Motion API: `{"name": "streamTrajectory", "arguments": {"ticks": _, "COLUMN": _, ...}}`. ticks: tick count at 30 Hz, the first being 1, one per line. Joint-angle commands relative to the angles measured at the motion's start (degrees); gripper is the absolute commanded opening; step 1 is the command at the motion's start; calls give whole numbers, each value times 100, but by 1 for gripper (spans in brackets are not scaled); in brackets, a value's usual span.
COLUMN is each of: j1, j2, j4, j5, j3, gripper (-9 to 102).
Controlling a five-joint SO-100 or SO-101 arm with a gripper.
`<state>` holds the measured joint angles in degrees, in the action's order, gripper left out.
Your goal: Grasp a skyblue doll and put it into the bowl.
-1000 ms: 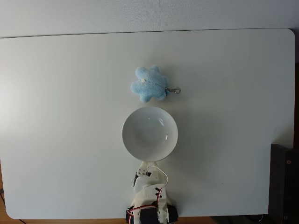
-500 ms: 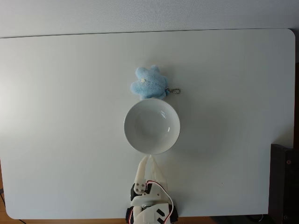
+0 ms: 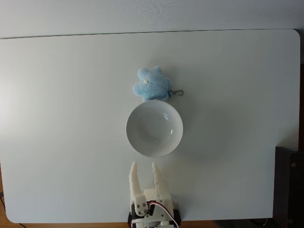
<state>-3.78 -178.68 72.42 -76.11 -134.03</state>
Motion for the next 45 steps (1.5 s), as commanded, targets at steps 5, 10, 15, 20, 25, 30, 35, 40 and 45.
{"name": "streamTrajectory", "arguments": {"ticks": 5, "j1": 97, "j2": -1626, "j4": -44, "j5": -35, "j3": 299, "gripper": 50}}
{"name": "streamTrajectory", "arguments": {"ticks": 10, "j1": 589, "j2": -1626, "j4": -53, "j5": -272, "j3": 334, "gripper": 58}}
{"name": "streamTrajectory", "arguments": {"ticks": 15, "j1": 756, "j2": -1617, "j4": -360, "j5": -1248, "j3": 492, "gripper": 58}}
{"name": "streamTrajectory", "arguments": {"ticks": 20, "j1": 826, "j2": -1151, "j4": -888, "j5": -1652, "j3": 475, "gripper": 58}}
{"name": "streamTrajectory", "arguments": {"ticks": 25, "j1": 1046, "j2": -9, "j4": -1512, "j5": -1670, "j3": 501, "gripper": 58}}
{"name": "streamTrajectory", "arguments": {"ticks": 30, "j1": 1063, "j2": 1187, "j4": -2531, "j5": -1670, "j3": 501, "gripper": 58}}
{"name": "streamTrajectory", "arguments": {"ticks": 35, "j1": 1063, "j2": 2505, "j4": -3920, "j5": -1670, "j3": 501, "gripper": 58}}
{"name": "streamTrajectory", "arguments": {"ticks": 40, "j1": 1063, "j2": 3709, "j4": -5133, "j5": -1670, "j3": 510, "gripper": 58}}
{"name": "streamTrajectory", "arguments": {"ticks": 45, "j1": 1143, "j2": 4605, "j4": -5546, "j5": -1670, "j3": 642, "gripper": 58}}
